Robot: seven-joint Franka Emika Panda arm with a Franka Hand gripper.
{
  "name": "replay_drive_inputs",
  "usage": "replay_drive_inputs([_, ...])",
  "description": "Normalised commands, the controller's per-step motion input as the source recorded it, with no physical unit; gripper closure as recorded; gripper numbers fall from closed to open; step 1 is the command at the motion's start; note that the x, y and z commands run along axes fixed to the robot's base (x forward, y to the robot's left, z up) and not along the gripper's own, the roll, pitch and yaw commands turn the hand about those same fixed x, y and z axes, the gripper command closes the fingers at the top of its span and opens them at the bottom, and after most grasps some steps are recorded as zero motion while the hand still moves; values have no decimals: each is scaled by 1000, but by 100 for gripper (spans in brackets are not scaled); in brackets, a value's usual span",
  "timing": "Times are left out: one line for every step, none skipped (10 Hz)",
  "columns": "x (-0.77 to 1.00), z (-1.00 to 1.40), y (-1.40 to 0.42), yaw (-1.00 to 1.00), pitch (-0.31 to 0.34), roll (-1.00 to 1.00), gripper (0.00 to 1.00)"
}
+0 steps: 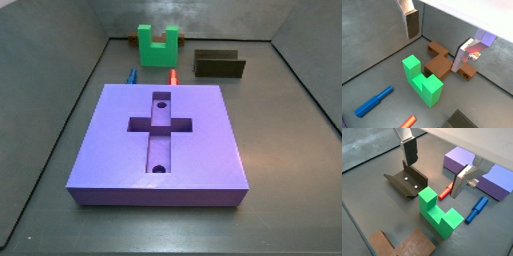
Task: Pick up the green object. Move up. Move to above the board. Insert the green object.
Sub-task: Pick up the green object.
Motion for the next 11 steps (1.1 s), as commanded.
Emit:
replay_drive_inputs([0, 0, -17, 0, 0, 0, 0])
replay_drive_inputs([0, -329, -57, -29, -179, 0, 0])
replay_drive_inputs([1000, -809, 43, -97, 0, -123, 0])
replay_drive_inputs([900, -974, -97, -94, -40, -60, 0])
replay_drive_inputs([471, -851, -9, -117, -114, -114, 0])
replay_drive_inputs([-6, -480, -54, -80, -176, -129, 0])
replay_drive_inputs([240, -480, -80, -191, -124, -117, 0])
replay_drive_inputs([177, -523, 0, -209, -146, -111, 0])
replay_drive_inputs([0, -214, -134, -14, -40, -61, 0])
replay_drive_inputs([-54, -149, -91, -20, -63, 0, 0])
replay_drive_inputs([0, -263, -131, 0, -77, 0, 0])
